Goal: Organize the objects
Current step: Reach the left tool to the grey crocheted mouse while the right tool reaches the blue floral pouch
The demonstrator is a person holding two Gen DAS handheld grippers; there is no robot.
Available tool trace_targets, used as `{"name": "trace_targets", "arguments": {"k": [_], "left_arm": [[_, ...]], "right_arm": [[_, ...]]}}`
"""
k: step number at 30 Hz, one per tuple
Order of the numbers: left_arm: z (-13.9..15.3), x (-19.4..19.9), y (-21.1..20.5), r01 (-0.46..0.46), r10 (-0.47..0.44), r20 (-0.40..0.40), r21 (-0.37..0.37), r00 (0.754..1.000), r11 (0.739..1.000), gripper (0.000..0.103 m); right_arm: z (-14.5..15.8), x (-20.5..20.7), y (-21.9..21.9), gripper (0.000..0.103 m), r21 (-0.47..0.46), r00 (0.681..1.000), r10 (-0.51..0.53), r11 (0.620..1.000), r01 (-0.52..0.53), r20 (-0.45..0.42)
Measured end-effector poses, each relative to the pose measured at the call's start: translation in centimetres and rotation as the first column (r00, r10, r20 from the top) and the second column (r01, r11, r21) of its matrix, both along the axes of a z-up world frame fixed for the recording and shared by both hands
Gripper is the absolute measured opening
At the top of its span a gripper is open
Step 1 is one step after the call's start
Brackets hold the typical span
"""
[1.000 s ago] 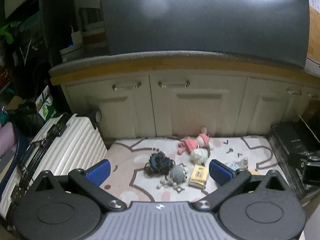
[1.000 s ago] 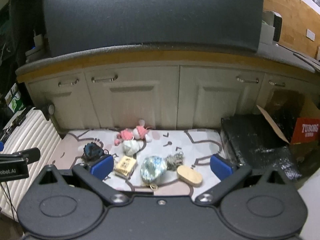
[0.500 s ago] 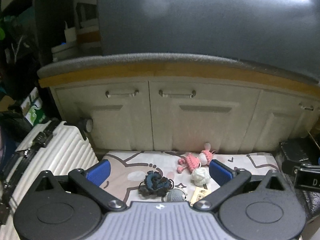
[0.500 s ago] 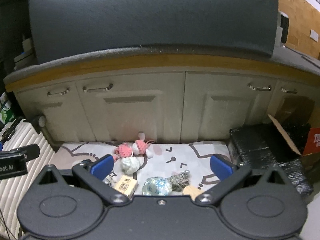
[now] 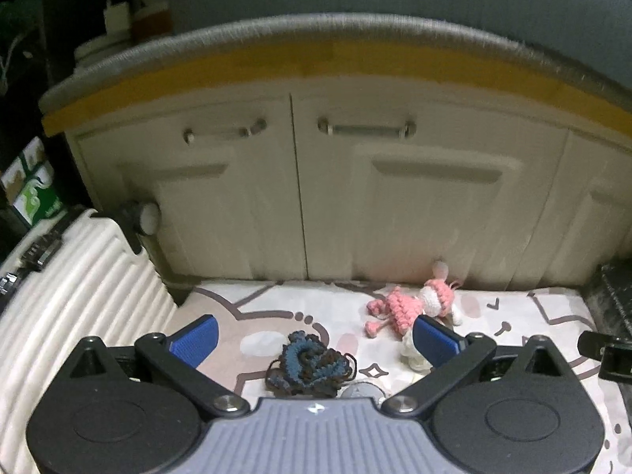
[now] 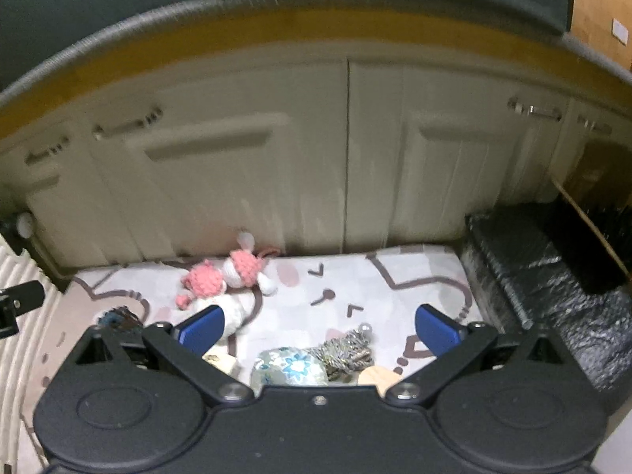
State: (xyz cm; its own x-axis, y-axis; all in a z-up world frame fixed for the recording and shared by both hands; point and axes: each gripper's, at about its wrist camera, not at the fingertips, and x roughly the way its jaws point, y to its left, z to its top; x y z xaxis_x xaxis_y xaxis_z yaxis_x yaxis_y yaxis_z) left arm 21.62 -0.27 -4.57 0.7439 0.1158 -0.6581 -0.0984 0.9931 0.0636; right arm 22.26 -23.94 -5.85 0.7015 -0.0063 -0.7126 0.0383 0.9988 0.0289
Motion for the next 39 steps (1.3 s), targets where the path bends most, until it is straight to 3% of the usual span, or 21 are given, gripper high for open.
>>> {"name": "trace_targets", "arguments": {"k": [11,18,21,26,34,39], "left_arm": [[-6.7,3.4,1.2,0.035,-0.035,-0.167,-0.001,0.985,0.999,0.103],[-10.4,3.6,1.5,0.085,-0.091,-0.232,-0.037,0.969,0.996,0.102],[-11.7,3.8,1.5,0.095,-0.106,-0.258,-0.057,0.960,0.994,0.096],[-13.0,4.3,1.4,0.128,-0.164,-0.303,-0.135,0.939,0.983,0.087],[-14.6,5.3,0.5,0.154,-0.199,-0.342,-0.153,0.919,0.976,0.077],[-15.3,6.5,-0.1,0.149,-0.194,-0.355,-0.152,0.914,0.977,0.077]], "right_arm": [[-7.6,2.2,-0.4,0.103,-0.015,0.992,-0.023,1.000,0.022,-0.121],[-10.3,3.0,0.6,0.103,-0.014,0.983,0.048,0.999,-0.052,-0.175],[-11.0,3.1,1.3,0.103,-0.024,0.977,0.089,0.995,-0.095,-0.191],[-12.3,3.6,2.9,0.103,-0.053,0.961,0.161,0.983,-0.177,-0.226],[-14.0,4.6,4.4,0.100,-0.100,0.942,0.185,0.970,-0.221,-0.281],[-14.9,5.4,4.6,0.097,-0.056,0.932,0.187,0.975,-0.214,-0.312]]}}
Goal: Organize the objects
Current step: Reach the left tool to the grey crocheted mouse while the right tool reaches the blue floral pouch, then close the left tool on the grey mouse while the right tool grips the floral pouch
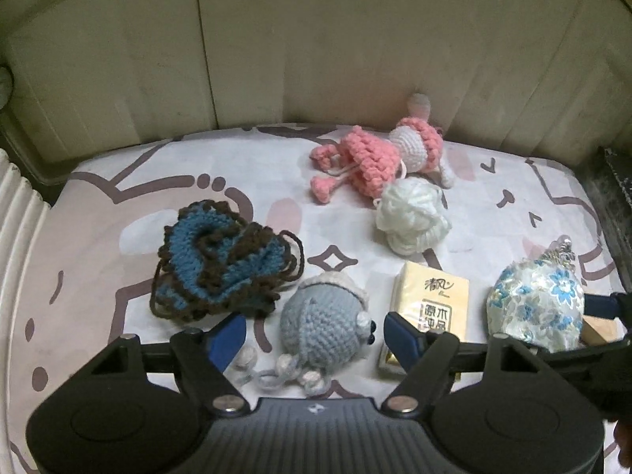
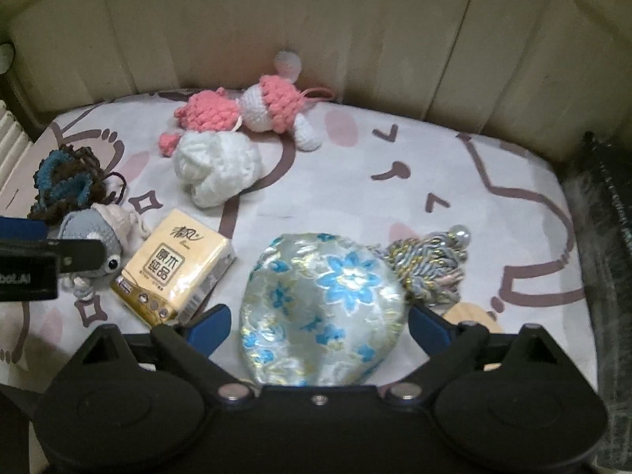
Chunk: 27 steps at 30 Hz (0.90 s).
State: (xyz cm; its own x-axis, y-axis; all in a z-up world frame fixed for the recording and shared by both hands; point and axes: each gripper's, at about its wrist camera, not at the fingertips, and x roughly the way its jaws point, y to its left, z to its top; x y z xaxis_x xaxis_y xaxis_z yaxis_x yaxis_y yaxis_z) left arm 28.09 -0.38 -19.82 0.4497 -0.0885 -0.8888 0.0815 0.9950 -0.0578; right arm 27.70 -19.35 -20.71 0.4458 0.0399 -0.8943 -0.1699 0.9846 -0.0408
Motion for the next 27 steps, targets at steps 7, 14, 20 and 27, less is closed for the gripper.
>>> {"name": "trace_targets", "arguments": {"k": [7,14,20,27], "left_arm": [[-1.4,0.5,0.0,-0.023,0.023,-0.038,0.005,0.999,1.000,0.072],[-1.6,0.5,-0.1,-0.014,0.012,-0.043,-0.037,0.999,0.999,0.055],[-1.4,0.1,-0.2,-0.007,0.006,-0.042,-0.025,0.999,1.000,0.053],[-0.4,-0.7,0.1,-0.031,0.030,-0.039,-0.012,0.999,0.999,0.052]], "right_arm": [[-1.6,0.2,0.4,0.097,-0.026,0.999,0.018,0.999,-0.019,-0.032],[-2.1,0.7,-1.0,0.088,0.038,0.997,-0.040,0.998,0.043,-0.068],[-1.9,0.4,-0.7,0.074,0.059,0.998,-0.024,0.998,0.028,-0.065],[-1.0,0.1,-1.2,0.071,0.088,0.998,-0.042,0.995,0.047,-0.051]]}}
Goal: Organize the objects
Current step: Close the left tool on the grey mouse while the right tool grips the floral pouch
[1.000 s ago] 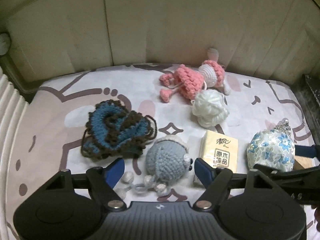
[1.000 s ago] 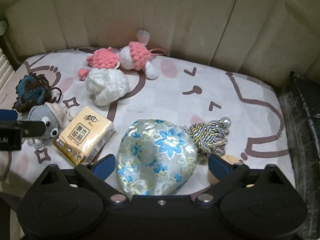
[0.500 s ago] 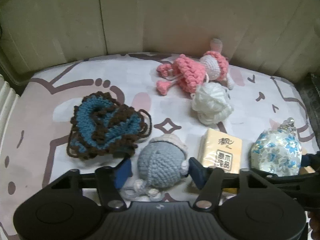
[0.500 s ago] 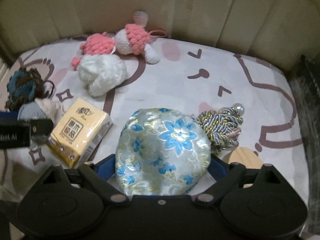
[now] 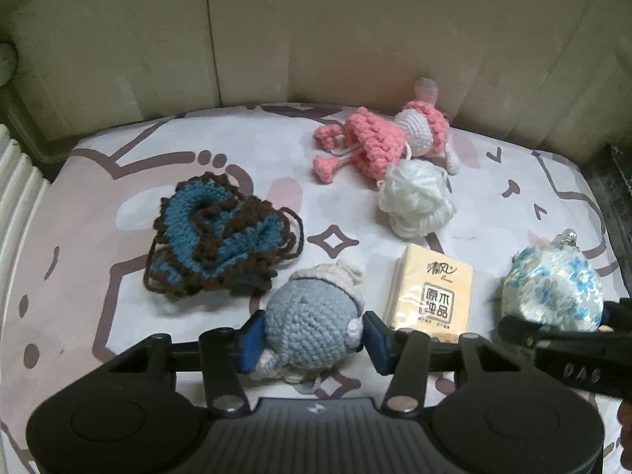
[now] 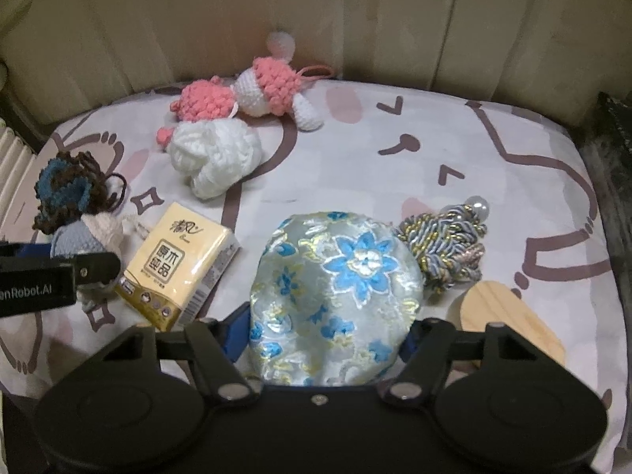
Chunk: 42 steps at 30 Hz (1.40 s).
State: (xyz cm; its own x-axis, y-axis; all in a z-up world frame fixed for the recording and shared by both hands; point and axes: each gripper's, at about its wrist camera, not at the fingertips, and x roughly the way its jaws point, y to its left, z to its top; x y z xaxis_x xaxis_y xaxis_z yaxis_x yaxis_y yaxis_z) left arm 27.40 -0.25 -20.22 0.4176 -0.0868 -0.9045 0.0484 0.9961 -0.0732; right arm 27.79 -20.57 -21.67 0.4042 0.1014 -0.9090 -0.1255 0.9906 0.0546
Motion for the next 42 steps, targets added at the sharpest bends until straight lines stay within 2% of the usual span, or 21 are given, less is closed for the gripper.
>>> {"name": "trace_targets", "arguments": {"k": [22,34,42], "left_arm": [[9.2,-5.5,-0.4,-0.030,0.030,0.138,-0.005,0.990,1.000,0.052],[13.2,-10.5,-2.2,0.005,-0.003,0.229,-0.009,0.973,1.000,0.052],[15.1,-13.1,-1.8,-0.004,0.015,0.268,-0.041,0.963,0.999,0.052]], "right_arm": [[9.0,-4.5,-4.0,0.071,0.110,0.974,-0.155,0.984,0.138,0.167],[13.4,-8.4,-5.2,0.071,0.176,0.956,-0.197,0.971,0.160,0.218],[15.7,-11.5,-4.9,0.071,0.200,0.952,-0.185,0.970,0.137,0.245]]}}
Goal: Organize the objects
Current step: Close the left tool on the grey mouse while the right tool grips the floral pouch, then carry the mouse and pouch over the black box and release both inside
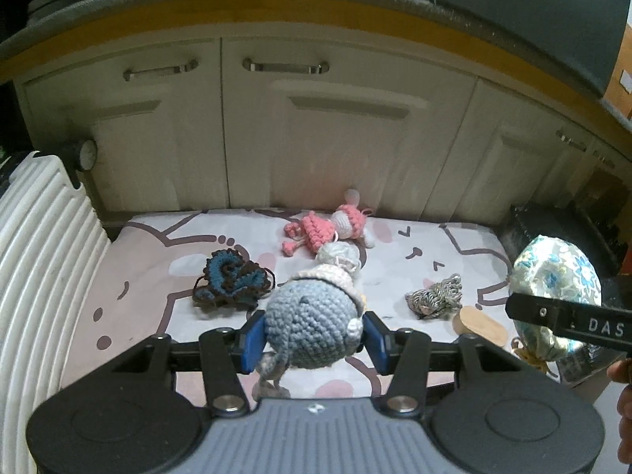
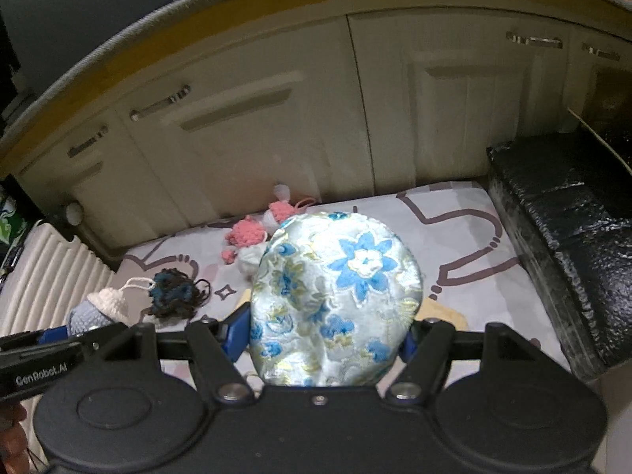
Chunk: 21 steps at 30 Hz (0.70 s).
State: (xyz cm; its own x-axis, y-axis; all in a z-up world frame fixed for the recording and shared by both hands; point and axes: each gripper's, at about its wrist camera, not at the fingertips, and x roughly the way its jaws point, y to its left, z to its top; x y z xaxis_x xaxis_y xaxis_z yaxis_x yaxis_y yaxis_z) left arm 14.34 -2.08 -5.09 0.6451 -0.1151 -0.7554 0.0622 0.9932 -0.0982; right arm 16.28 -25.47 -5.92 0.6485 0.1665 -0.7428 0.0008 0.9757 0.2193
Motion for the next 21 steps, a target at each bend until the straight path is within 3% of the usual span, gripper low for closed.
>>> {"name": "trace_targets", "arguments": {"k": [18,21], "left_arm": [[2.6,-5.4,0.9,-0.009,0.011,0.068,-0.026,0.998,1.000,0.053],[2.0,-5.6,0.7,0.004,-0.002,0.049,-0.042,0.999,0.999,0.053]], "right_arm": [[3.2,-6.1,0.8,0.071,-0.048,0.996,0.045,0.998,-0.041,0.078],[3.4,-6.9,1.0,0.071,-0.057,0.996,0.054,0.997,-0.050,0.072]]}}
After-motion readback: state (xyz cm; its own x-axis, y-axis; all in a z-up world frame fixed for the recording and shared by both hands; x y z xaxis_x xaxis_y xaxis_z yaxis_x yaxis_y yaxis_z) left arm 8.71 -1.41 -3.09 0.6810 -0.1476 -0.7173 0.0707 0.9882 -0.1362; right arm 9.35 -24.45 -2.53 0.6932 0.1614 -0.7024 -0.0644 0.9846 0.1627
